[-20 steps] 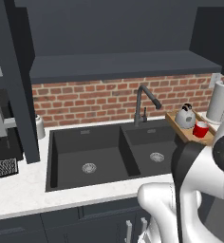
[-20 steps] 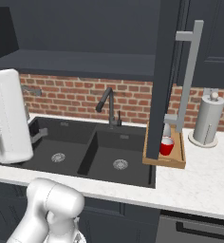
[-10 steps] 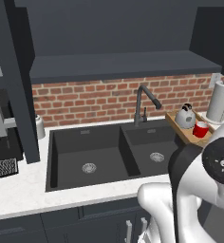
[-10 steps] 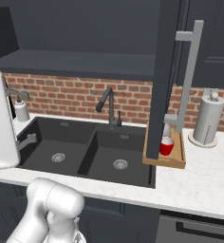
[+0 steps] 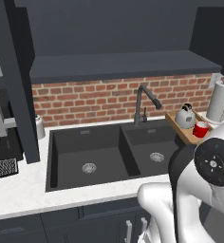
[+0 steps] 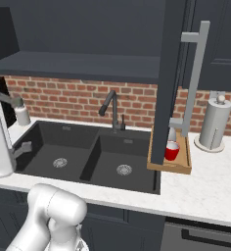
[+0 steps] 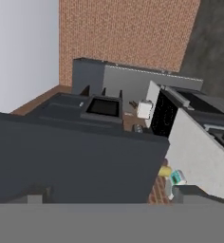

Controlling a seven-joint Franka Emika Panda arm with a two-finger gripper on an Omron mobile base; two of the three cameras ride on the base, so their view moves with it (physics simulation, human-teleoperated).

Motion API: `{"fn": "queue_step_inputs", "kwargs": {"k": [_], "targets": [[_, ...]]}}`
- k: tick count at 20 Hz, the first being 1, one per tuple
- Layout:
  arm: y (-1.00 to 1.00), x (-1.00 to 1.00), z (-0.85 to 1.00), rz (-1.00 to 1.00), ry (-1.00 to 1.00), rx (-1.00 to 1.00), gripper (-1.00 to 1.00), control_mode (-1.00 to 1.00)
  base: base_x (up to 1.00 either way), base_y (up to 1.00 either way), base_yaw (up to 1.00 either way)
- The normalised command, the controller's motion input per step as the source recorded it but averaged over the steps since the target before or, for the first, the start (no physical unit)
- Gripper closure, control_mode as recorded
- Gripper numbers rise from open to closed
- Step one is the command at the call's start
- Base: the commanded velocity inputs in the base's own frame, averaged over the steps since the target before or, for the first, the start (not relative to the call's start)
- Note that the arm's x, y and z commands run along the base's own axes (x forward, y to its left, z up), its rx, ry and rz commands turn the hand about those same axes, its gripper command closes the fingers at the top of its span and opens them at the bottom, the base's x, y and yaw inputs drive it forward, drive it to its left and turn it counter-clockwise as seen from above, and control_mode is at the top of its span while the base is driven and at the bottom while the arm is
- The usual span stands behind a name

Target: Pick the kettle from the counter and place it on the tray. Then pick the mug from the cabinet and place it on the tray. Then close the cabinet doors.

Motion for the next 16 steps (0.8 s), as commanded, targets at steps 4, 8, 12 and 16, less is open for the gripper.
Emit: {"fn": "queue_step_inputs", "kwargs": {"k": [4, 8, 12, 16], "targets": [[-0.31, -0.09, 0.01, -0.01, -0.06, 0.00, -1.00, -1.00, 0.00, 0.00, 0.00], [-0.38, -0.13, 0.01, -0.02, -0.01, 0.00, -1.00, -1.00, 0.00, 0.00, 0.00], [0.15, -0.18, 0.00, -0.02, 0.00, -0.14, -1.00, -1.00, 0.00, 0.00, 0.00], [0.56, -0.18, -0.06, -0.02, -0.03, -0.25, -1.00, -1.00, 0.00, 0.00, 0.00]]}}
